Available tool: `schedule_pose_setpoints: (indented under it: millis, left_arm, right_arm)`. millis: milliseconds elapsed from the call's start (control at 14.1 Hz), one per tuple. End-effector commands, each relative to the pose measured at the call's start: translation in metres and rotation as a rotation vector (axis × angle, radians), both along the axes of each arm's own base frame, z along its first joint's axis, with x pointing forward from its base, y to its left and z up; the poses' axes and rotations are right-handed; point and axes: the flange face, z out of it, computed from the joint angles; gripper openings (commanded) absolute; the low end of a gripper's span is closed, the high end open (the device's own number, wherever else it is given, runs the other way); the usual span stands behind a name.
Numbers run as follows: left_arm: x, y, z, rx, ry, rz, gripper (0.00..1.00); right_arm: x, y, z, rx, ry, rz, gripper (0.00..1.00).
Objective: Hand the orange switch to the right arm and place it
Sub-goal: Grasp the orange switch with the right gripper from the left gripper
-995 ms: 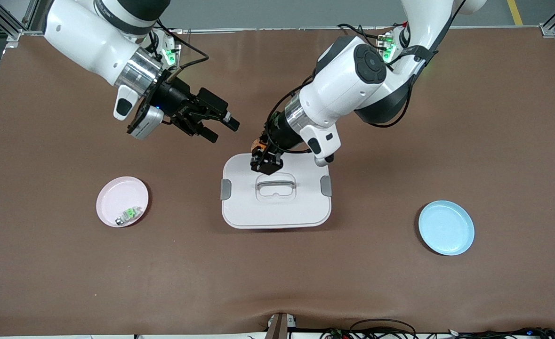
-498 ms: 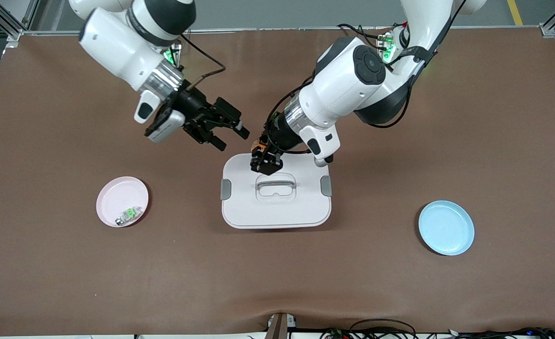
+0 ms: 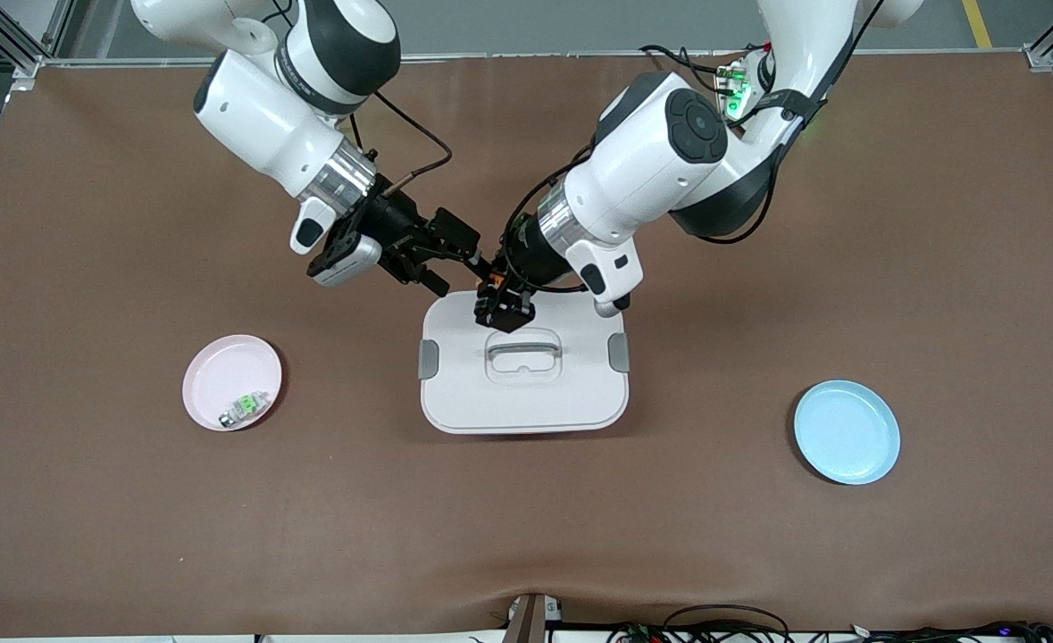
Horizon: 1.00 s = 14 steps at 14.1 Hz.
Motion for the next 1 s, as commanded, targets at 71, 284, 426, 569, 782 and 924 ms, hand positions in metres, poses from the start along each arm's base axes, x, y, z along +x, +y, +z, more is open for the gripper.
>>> schedule_pose_setpoints:
  millis: [71, 284, 426, 569, 782, 924]
  left_arm:
    - [-0.001, -0.004, 0.006, -0.01, -0.011, 0.004, 0.35]
    - [-0.002, -0.005, 0.006, -0.01, -0.01, 0.004, 0.35]
    - [-0.001, -0.004, 0.006, -0.01, -0.011, 0.004, 0.35]
    - [-0.002, -0.004, 0.005, -0.008, -0.009, 0.003, 0.35]
    - [-0.001, -0.004, 0.004, -0.007, -0.011, 0.002, 0.36]
    - [0.0, -0.003, 0.002, 0.0, -0.015, 0.0, 0.36]
  right_arm:
    - [0.004, 0.016, 0.01, 0.073, 0.011, -0.007, 1.0]
    - [0.006, 0.021, 0.005, 0.068, 0.017, -0.006, 1.0]
    - [0.007, 0.021, 0.0, 0.059, 0.015, 0.0, 1.0]
    - [0.004, 0.028, -0.005, 0.039, -0.001, 0.021, 1.0]
    - [0.0, 0.033, -0.004, 0.038, -0.006, 0.034, 0.46]
    - [0.002, 0.034, 0.0, 0.057, 0.01, 0.02, 0.0]
